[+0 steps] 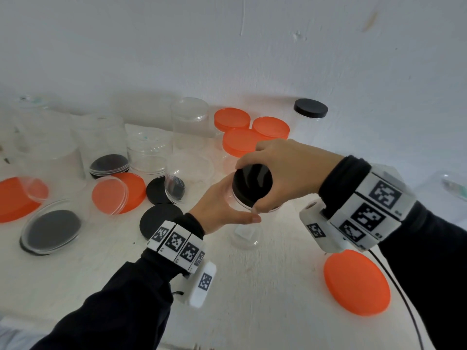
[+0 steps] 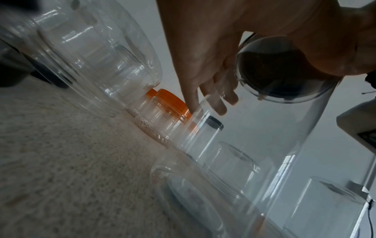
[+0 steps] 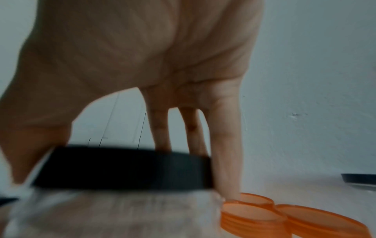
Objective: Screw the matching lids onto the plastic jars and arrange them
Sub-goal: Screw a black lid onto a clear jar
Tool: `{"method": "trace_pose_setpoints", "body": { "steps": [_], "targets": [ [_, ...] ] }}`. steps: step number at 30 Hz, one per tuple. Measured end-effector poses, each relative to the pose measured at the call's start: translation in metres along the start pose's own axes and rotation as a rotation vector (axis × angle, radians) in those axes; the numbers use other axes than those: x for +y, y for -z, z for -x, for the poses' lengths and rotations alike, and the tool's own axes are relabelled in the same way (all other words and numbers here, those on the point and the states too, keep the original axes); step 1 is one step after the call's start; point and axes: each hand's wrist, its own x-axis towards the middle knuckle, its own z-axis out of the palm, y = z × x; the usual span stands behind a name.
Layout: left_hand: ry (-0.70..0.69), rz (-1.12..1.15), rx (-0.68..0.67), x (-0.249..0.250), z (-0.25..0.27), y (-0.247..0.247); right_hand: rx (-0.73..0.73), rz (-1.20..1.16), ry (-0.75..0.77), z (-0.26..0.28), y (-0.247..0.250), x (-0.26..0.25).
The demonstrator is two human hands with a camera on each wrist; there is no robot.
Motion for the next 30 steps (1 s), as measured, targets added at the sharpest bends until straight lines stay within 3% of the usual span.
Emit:
{"method": "trace_pose_setpoints", "body": {
  "steps": [9, 11, 13, 15, 25, 28, 30],
  "targets": [
    [0.003, -0.013, -0.043, 0.003, 0.0, 0.004, 0.131, 0.121, -0.16, -0.001, -0.01, -0.015],
    [0.019, -0.058, -0.09, 0.005, -0.004, 0.009, 0.012, 0.092, -0.148, 0.0, -0.006, -0.01],
    [0.043, -0.103, -0.122, 0.005, -0.007, 0.014, -0.175, -0.029, -0.052, 0.002, 0.002, -0.004],
    [0.058, -0.114, -0.141, 0.004, -0.009, 0.016, -0.262, -0.075, 0.049, 0.001, 0.01, -0.001],
    [0.007, -0.024, -0.087, 0.001, -0.003, 0.008, 0.142, 0.041, -0.094, -0.001, -0.009, -0.015],
    [0.011, -0.016, -0.099, 0.001, -0.002, 0.008, 0.114, 0.089, -0.16, 0.002, -0.01, -0.019],
    [0.004, -0.062, -0.105, 0.0, -0.004, 0.008, -0.029, 0.075, -0.176, 0.004, -0.005, -0.016]
  ]
}}
